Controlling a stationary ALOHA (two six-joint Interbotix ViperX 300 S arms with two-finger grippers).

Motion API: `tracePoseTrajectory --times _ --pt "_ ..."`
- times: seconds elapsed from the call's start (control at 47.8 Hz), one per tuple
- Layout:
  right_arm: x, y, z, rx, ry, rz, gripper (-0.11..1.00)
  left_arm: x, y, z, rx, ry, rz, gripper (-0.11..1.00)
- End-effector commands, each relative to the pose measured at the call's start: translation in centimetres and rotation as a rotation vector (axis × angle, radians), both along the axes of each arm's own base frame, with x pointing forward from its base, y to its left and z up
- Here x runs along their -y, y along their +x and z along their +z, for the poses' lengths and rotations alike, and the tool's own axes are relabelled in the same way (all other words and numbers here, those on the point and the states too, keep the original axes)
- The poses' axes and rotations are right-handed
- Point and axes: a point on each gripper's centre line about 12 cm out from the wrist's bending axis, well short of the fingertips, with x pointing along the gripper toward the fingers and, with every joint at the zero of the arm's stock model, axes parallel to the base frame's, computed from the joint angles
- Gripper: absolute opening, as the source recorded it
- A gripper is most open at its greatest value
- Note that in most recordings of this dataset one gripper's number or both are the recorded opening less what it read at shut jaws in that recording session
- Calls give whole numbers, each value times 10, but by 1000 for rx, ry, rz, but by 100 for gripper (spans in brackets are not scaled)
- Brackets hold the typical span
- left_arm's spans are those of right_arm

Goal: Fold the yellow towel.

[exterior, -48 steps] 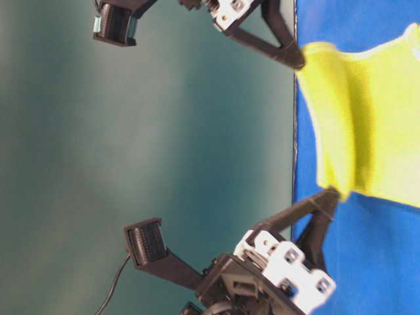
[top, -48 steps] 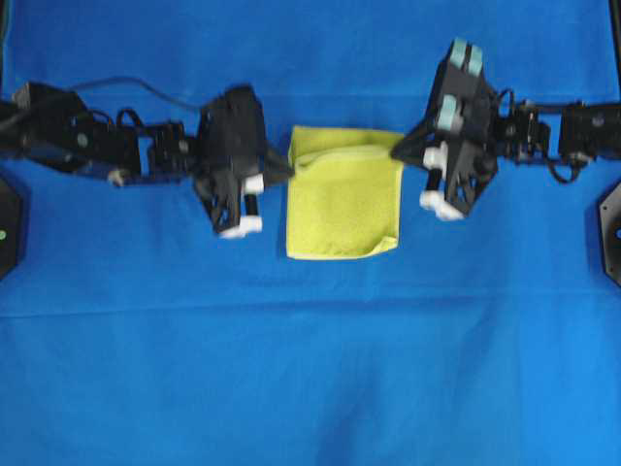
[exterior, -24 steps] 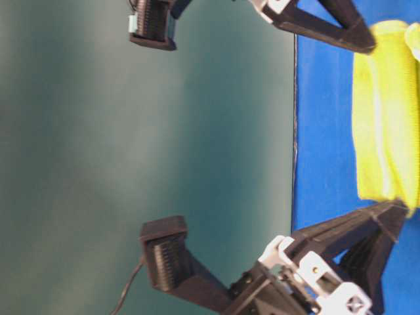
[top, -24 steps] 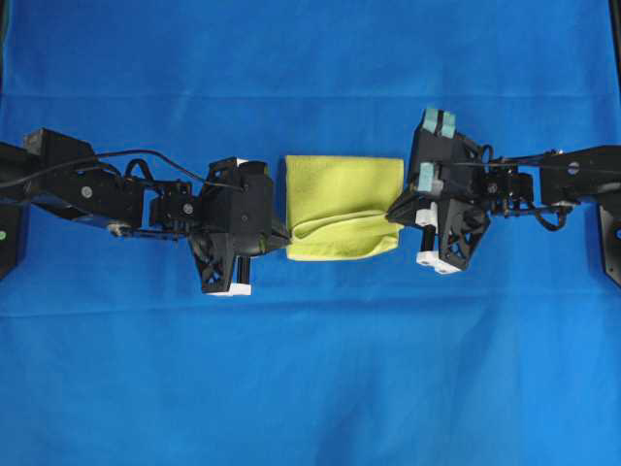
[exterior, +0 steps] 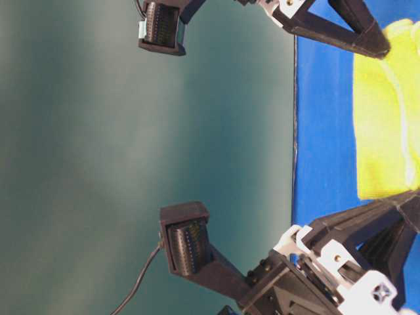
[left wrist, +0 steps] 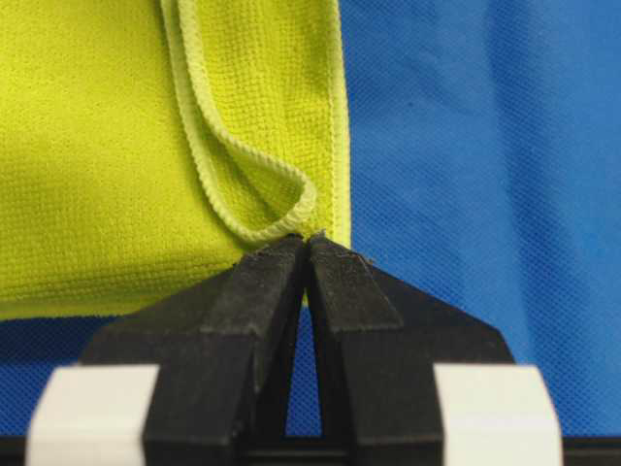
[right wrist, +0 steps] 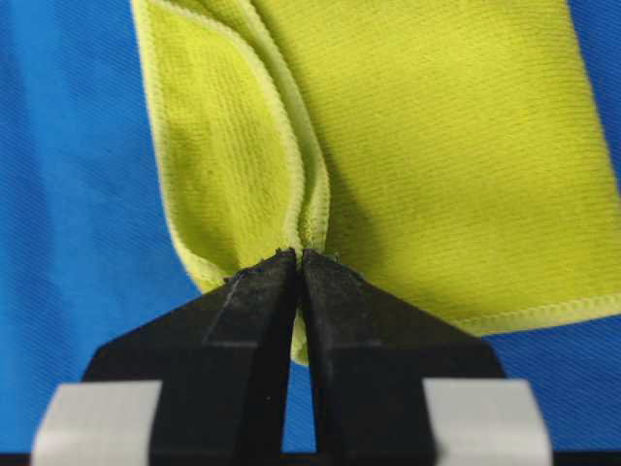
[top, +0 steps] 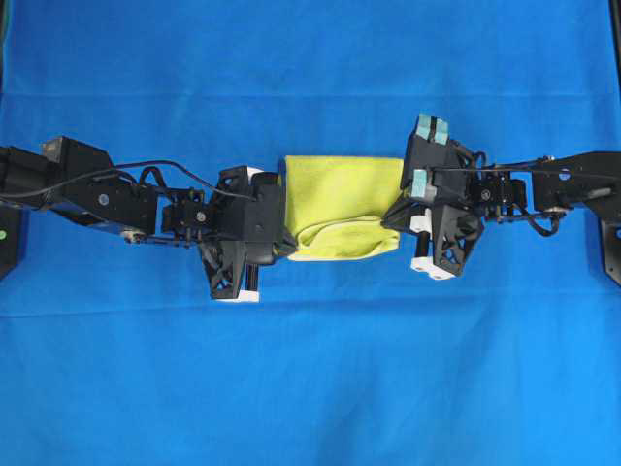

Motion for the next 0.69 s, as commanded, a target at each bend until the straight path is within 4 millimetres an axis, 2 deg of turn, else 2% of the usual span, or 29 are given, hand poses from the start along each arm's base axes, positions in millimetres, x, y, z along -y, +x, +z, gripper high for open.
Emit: tracePoseTrajectory --times 0.0,0.084,0.125,0.167,0.272,0.355,0.397,0.502,0.669 --pt "-5 9 10 38 3 11 15 1 7 15 51 1 -5 2" --pt "-8 10 11 35 4 20 40 2 6 22 68 0 -6 8" --pt "-10 10 13 34 3 25 52 2 5 25 74 2 -8 16" --pt "-11 11 16 35 3 28 60 2 3 28 75 3 -9 26" --pt "-13 9 27 34 0 32 55 2 -4 36 71 -1 -7 54" --pt "-14 7 40 48 -2 34 53 2 -12 44 63 -2 -7 70" --pt "-14 5 47 57 -3 33 54 1 -15 50 63 -4 -6 71" --pt "-14 -2 65 91 -9 35 54 1 -25 62 69 -6 -6 66" --pt "-13 -20 93 164 -31 46 54 1 -46 91 112 -6 -9 62"
